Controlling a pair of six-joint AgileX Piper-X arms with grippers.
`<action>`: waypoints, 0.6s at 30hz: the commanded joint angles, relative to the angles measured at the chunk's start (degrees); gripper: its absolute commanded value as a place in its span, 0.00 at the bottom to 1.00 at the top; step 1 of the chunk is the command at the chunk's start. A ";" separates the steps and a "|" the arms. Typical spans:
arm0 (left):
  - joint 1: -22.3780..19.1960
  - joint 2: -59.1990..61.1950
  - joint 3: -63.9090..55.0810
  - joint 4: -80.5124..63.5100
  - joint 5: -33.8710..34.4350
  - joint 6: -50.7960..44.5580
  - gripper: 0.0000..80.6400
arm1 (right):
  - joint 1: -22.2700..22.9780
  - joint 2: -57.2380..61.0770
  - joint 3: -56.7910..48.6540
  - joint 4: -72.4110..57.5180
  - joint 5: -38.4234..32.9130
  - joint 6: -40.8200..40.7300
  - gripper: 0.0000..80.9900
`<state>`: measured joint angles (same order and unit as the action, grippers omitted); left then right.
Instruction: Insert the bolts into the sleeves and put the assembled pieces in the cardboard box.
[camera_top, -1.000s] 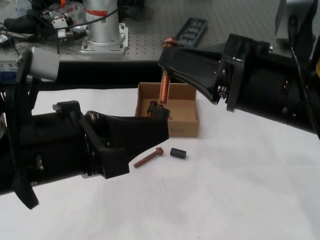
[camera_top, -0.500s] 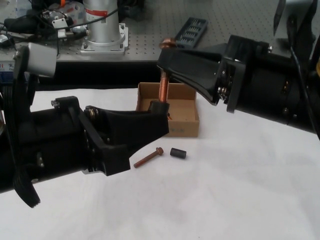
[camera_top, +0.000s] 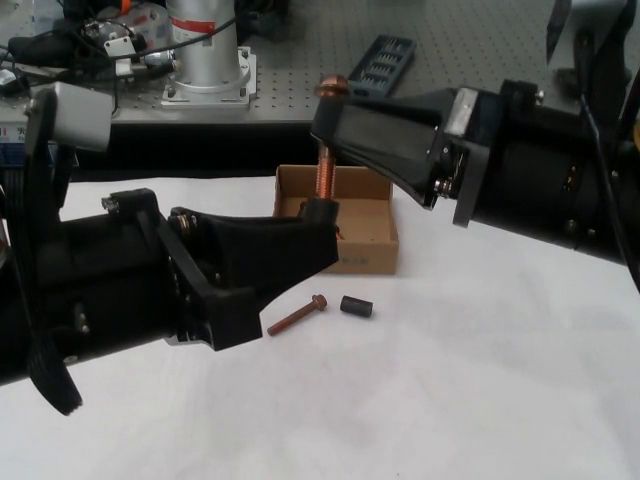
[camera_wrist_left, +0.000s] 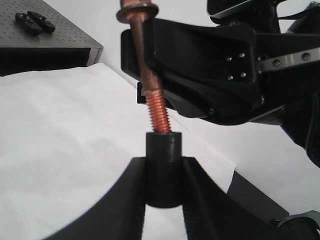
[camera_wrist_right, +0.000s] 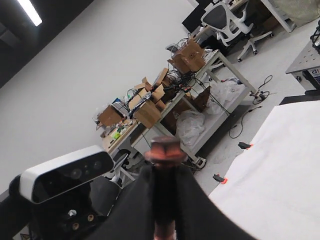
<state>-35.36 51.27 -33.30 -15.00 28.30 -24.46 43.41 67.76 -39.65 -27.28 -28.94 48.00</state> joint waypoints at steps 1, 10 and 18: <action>0.02 -0.13 -0.58 -1.85 -0.98 0.52 0.01 | 0.08 -0.85 -0.43 -0.56 -0.42 -1.44 0.02; 0.02 -0.13 -0.58 -1.85 -3.31 0.52 0.01 | 0.08 -1.21 -0.43 -0.40 -1.27 -1.31 0.02; 0.02 -0.13 -0.58 -4.21 -6.11 0.52 0.01 | 0.08 -2.79 -0.43 1.29 -1.64 -1.70 0.02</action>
<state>-35.65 51.27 -33.30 -16.58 25.64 -24.27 43.41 66.55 -39.65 -26.33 -28.97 47.24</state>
